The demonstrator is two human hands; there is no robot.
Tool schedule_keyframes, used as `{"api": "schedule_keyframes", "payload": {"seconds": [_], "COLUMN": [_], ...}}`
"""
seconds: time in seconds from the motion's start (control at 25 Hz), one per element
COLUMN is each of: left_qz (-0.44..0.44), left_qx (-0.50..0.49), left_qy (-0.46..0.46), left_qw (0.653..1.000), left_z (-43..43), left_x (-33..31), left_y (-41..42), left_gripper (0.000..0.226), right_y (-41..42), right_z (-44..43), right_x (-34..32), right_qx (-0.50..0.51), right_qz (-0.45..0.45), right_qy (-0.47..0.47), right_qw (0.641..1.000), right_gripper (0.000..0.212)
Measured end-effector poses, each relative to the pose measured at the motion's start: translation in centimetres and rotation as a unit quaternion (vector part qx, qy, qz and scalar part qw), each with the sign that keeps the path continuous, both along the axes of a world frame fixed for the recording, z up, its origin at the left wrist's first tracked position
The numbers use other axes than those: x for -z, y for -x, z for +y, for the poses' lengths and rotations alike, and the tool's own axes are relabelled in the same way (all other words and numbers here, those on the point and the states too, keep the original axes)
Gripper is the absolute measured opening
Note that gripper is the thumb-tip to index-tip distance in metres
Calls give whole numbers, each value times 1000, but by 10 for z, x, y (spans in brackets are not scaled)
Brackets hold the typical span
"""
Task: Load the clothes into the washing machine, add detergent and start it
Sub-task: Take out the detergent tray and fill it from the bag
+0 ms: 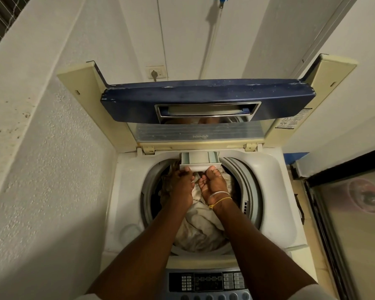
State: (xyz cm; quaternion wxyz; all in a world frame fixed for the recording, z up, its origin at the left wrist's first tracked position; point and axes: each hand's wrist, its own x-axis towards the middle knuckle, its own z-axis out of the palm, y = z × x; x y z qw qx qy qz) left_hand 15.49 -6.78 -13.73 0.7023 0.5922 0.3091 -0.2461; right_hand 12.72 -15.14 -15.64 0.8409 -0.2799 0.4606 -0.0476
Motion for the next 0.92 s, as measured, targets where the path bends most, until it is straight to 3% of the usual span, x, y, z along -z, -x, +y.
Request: {"api": "schedule_keyframes", "payload": {"seconds": [0.08,0.2,0.28,0.44,0.52,0.6,0.8,0.92], "left_qz": [0,-1,-4,-44,-80,-108,-124,-111], "left_qx": [-3,-40,-58,-24,8,28,52,44], "left_qy": [-2,69,104,46,-6,-46,-33,-41], "left_qw": [1000,997,993,998,997,993,990,992], "left_z": [3,9,16,18,16,18,22,15], "left_x": [-2,0,-1,-7,-8,-7,-14,-20], "left_y": [7,16,13,3,2,0,-4,-6], "left_gripper": [12,18,27,41,42,36,45,47], "right_y": [8,14,11,1,-3,-2,5,4], "right_z": [-1,-6,-8,-13,-20,-24,-22,-22], "right_x": [-2,-8,-13,-15,-14,-17,-13,-19], "right_qx": [6,5,7,8,-3,-31,-92,-121], "right_qz": [6,18,13,23,9,-9,0,27], "right_qy": [-8,3,61,237,274,292,308,348], "right_qw": [1000,1000,998,971,962,956,947,929], "right_gripper": [12,40,45,33,13,8,35,34]}}
